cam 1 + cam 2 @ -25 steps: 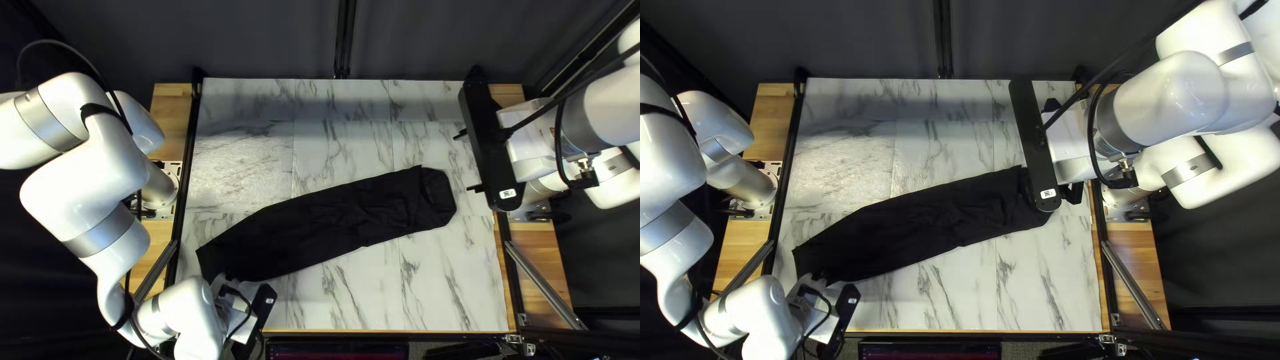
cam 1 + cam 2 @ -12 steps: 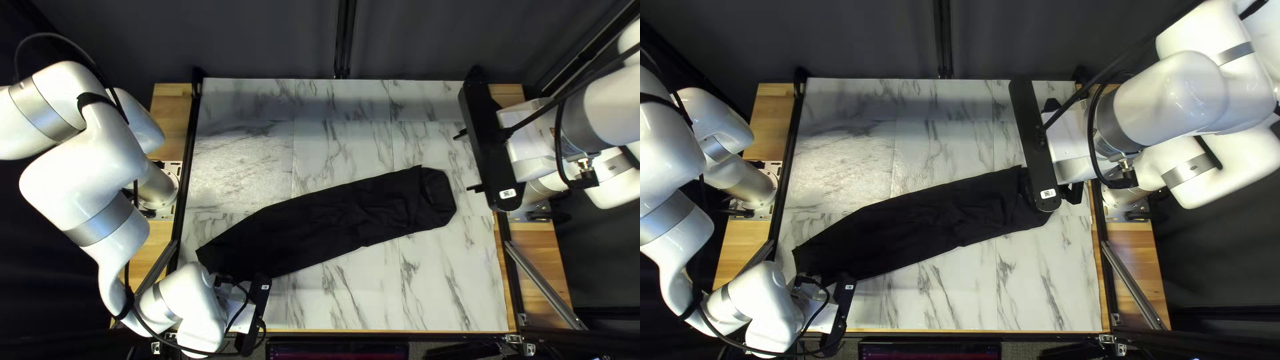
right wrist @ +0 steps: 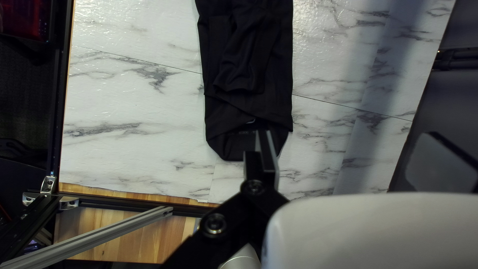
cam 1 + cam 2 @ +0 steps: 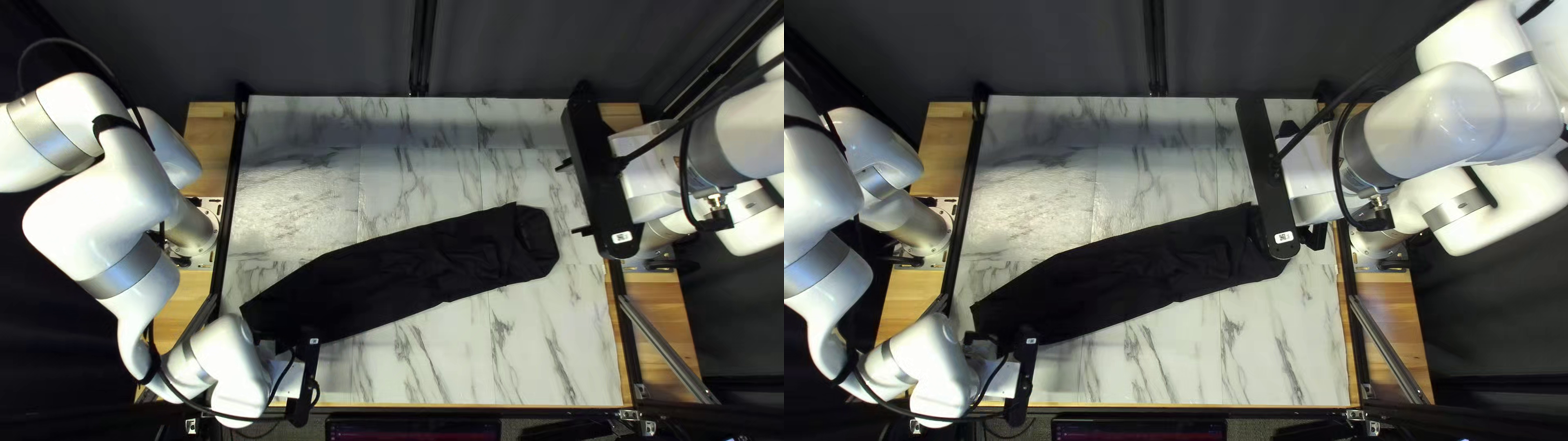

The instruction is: Fold t-shirt

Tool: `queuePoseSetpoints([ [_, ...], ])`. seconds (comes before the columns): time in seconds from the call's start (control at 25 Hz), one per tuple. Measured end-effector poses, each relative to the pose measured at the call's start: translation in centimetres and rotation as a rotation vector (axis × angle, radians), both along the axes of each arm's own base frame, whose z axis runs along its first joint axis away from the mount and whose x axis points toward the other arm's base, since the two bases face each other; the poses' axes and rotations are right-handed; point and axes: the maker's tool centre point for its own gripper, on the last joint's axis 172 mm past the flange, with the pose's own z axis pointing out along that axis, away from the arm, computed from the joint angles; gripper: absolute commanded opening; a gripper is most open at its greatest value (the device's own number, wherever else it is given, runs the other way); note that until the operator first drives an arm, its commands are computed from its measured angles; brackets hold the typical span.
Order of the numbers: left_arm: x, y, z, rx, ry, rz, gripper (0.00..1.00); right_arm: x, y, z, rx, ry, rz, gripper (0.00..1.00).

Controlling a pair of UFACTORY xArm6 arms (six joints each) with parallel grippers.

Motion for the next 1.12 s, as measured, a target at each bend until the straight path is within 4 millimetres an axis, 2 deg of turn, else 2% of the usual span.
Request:
queuePoseSetpoints([
  [0.2,0.4,0.4,-0.8,-0.047,-0.005,-0.009,0.0,0.0,0.0,0.0,0.0,0.0,0.0,1.0],
  [0.36,0.7,0.7,-0.4,-0.062,-0.01,-0.018,0.0,0.0,0.0,0.0,0.0,0.0,0.0,1.0],
  [0.52,1.2,1.6,1.2,-0.052,-0.012,-0.036,0.0,0.0,0.0,0.0,0.0,0.0,0.0,1.0],
  [0.68,2.2,3.2,3.5,-0.021,-0.01,-0.066,0.0,0.0,0.0,0.0,0.0,0.0,0.0,1.0],
  [0.88,4.8,6.7,6.6,0.038,-0.005,-0.141,0.0,0.0,0.0,0.0,0.0,0.0,0.0,1.0],
  [1.04,8.1,9.8,8.4,0.076,0.0,-0.243,0.0,0.0,0.0,0.0,0.0,0.0,0.0,1.0],
  [1.12,10.4,11.2,9.2,0.092,0.007,-0.305,0.0,0.0,0.0,0.0,0.0,0.0,0.0,1.0],
])
